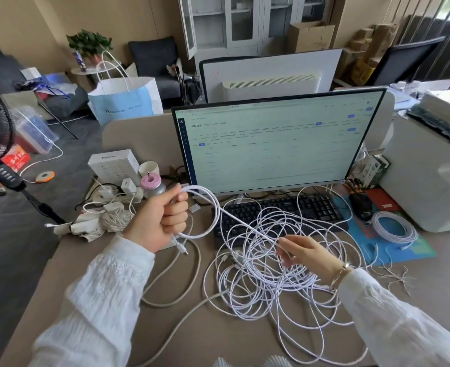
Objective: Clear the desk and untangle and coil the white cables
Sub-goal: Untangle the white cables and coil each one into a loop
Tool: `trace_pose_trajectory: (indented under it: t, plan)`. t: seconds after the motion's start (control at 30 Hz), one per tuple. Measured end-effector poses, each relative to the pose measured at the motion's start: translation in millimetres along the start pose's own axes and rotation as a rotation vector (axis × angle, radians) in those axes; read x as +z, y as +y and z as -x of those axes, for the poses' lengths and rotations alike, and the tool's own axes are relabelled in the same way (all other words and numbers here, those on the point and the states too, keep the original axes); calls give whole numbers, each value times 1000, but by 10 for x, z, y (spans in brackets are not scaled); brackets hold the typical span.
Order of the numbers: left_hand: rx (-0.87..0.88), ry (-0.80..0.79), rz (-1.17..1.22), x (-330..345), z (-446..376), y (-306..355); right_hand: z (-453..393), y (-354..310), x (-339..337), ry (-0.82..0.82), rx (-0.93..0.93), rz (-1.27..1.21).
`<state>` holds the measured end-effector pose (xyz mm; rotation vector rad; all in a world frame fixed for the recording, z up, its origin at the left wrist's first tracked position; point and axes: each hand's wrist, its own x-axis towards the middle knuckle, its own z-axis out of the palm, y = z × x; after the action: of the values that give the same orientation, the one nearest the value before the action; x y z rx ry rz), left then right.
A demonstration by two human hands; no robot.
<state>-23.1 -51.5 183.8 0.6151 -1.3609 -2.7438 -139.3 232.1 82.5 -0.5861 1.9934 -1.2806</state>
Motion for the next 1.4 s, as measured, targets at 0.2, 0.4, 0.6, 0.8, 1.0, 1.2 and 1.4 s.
trace_pose_trajectory:
  t: [0.2, 0.4, 0.6, 0.8, 1.0, 1.2, 1.4]
  plan:
    - [138, 19, 46, -37, 63, 153, -42, -41, 1, -156, 32, 43]
    - [257, -1, 34, -54, 156, 429, -61, -124, 111, -94, -29, 181]
    - [223, 62, 17, -121, 13, 172, 129, -655, 138, -47, -242, 226]
    - [86, -14, 5, 81, 31, -150, 361, -1189, 350, -113, -548, 435]
    - [159, -7, -205, 326, 113, -349, 344, -1272, 493, -24, -673, 577]
    - [367, 135, -183, 334, 49, -265, 470, -1132, 631, 45, -591, 763]
    - [498, 299, -287, 316, 47, -190, 594, -1195, 825, -137, -491, 551]
